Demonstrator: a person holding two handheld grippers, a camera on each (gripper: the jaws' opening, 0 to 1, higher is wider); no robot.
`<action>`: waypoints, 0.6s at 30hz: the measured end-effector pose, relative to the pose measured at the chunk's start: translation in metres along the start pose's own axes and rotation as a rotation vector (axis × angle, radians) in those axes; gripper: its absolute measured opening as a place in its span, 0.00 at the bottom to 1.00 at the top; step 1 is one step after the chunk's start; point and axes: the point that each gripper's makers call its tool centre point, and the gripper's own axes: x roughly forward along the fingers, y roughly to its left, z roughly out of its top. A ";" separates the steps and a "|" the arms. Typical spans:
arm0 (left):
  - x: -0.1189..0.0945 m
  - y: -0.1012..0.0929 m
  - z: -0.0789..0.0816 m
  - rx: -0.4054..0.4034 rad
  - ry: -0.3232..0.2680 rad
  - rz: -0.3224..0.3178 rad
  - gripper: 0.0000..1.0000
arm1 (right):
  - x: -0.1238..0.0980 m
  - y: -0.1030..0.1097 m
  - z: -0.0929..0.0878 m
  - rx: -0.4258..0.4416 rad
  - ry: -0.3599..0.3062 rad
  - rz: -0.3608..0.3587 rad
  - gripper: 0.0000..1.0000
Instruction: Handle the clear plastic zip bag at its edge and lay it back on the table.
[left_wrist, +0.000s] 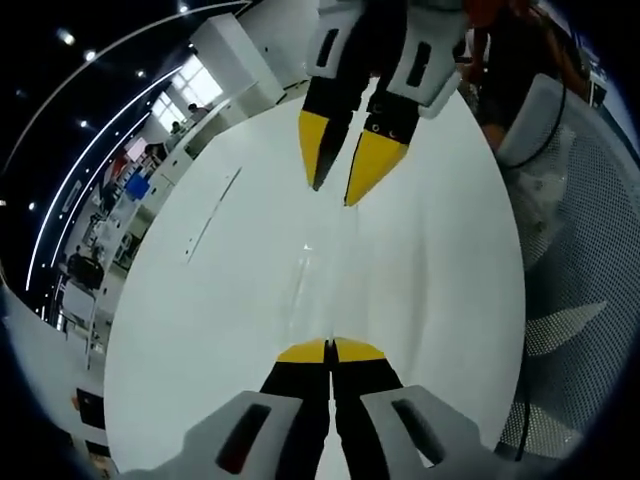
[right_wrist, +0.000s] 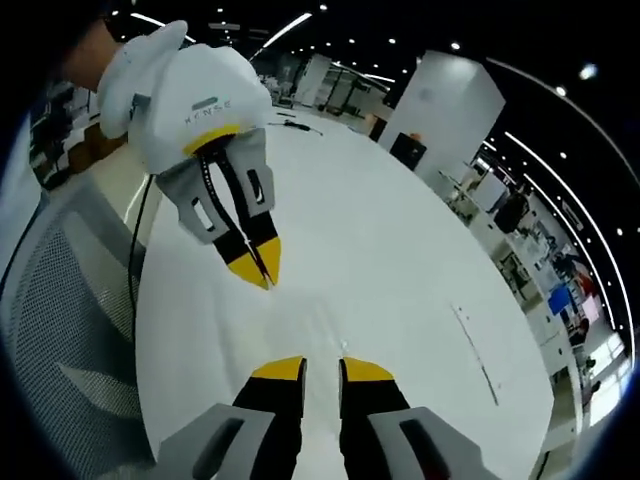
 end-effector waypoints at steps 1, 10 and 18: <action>-0.001 0.000 0.001 -0.002 -0.004 0.000 0.00 | 0.002 0.000 -0.003 -0.008 0.022 -0.002 0.09; -0.005 -0.003 0.008 -0.002 -0.015 -0.001 0.00 | 0.010 0.011 -0.008 0.001 0.049 0.027 0.04; -0.004 -0.004 0.009 -0.006 -0.024 -0.006 0.00 | 0.009 0.017 -0.011 0.038 0.053 0.034 0.00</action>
